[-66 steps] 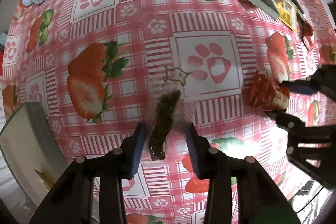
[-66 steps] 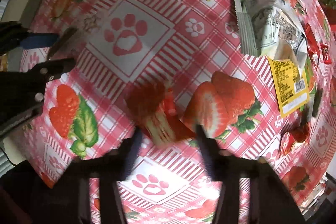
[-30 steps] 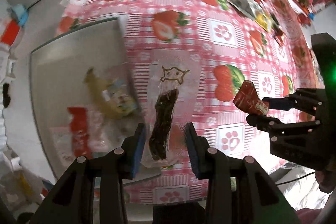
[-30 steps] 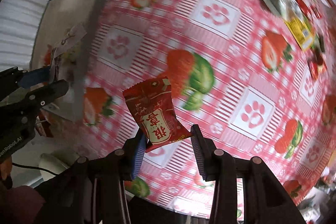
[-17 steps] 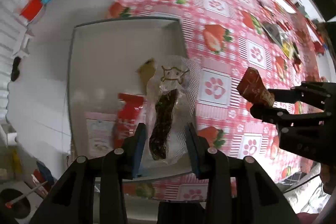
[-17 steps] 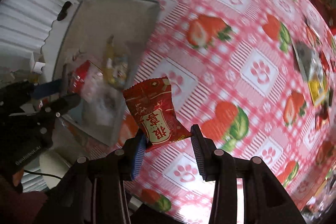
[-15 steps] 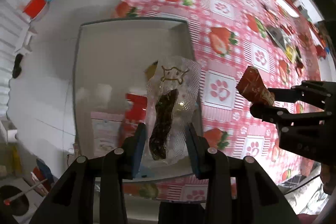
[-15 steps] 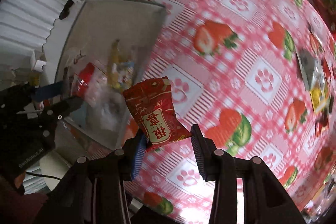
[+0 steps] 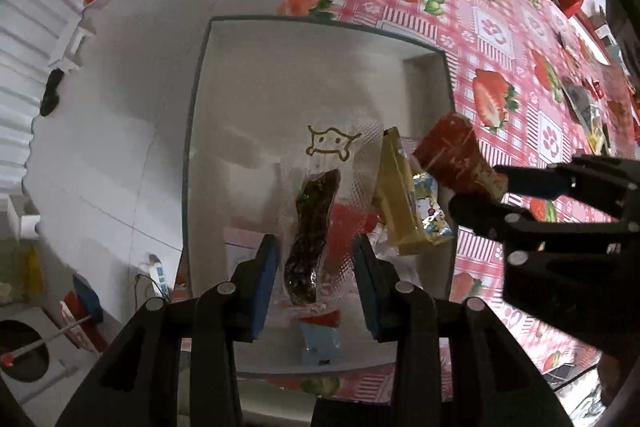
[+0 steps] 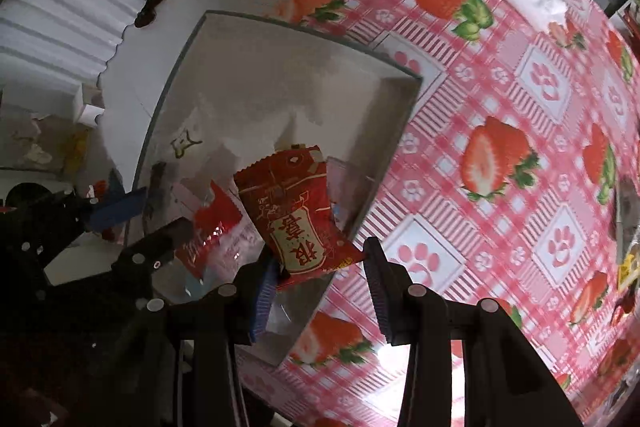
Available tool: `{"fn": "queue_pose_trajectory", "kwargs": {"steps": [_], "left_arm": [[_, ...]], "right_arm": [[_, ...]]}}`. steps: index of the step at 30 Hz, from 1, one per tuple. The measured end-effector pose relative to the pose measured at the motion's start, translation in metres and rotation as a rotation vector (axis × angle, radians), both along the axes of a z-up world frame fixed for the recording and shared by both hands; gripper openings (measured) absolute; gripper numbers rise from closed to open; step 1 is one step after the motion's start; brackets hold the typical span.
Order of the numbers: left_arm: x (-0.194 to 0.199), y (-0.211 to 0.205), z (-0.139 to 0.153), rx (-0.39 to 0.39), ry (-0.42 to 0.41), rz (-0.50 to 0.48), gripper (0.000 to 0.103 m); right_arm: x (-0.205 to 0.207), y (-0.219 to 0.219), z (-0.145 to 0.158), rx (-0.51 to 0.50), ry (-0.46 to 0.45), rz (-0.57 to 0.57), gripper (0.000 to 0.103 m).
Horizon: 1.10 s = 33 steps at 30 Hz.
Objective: Organize snacks
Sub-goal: 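Carry both packets over the white tray and open both tools to drop them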
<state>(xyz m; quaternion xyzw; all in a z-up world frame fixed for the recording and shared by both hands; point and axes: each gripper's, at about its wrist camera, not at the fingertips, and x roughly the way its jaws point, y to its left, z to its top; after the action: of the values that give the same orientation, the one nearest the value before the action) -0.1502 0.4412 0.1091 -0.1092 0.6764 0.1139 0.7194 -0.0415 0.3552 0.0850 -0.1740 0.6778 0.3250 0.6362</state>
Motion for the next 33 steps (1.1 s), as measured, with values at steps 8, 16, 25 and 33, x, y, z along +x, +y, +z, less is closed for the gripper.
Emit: {"fn": "queue_pose_trajectory", "kwargs": {"steps": [8, 16, 25, 33], "left_arm": [[-0.006, 0.005, -0.007, 0.043, 0.037, 0.002, 0.069], [-0.019, 0.009, 0.003, 0.043, 0.010, 0.015, 0.080], [-0.016, -0.009, 0.007, 0.061, 0.026, -0.034, 0.083], [-0.011, -0.019, 0.015, 0.103, 0.002, -0.057, 0.083]], "right_arm": [[-0.005, 0.010, -0.017, -0.048, 0.052, 0.027, 0.044], [0.000, -0.002, -0.015, -0.048, 0.059, -0.014, 0.076], [-0.009, -0.004, 0.001, -0.037, 0.024, 0.010, 0.103], [-0.009, -0.013, 0.006, -0.044, 0.015, -0.006, 0.103]]}}
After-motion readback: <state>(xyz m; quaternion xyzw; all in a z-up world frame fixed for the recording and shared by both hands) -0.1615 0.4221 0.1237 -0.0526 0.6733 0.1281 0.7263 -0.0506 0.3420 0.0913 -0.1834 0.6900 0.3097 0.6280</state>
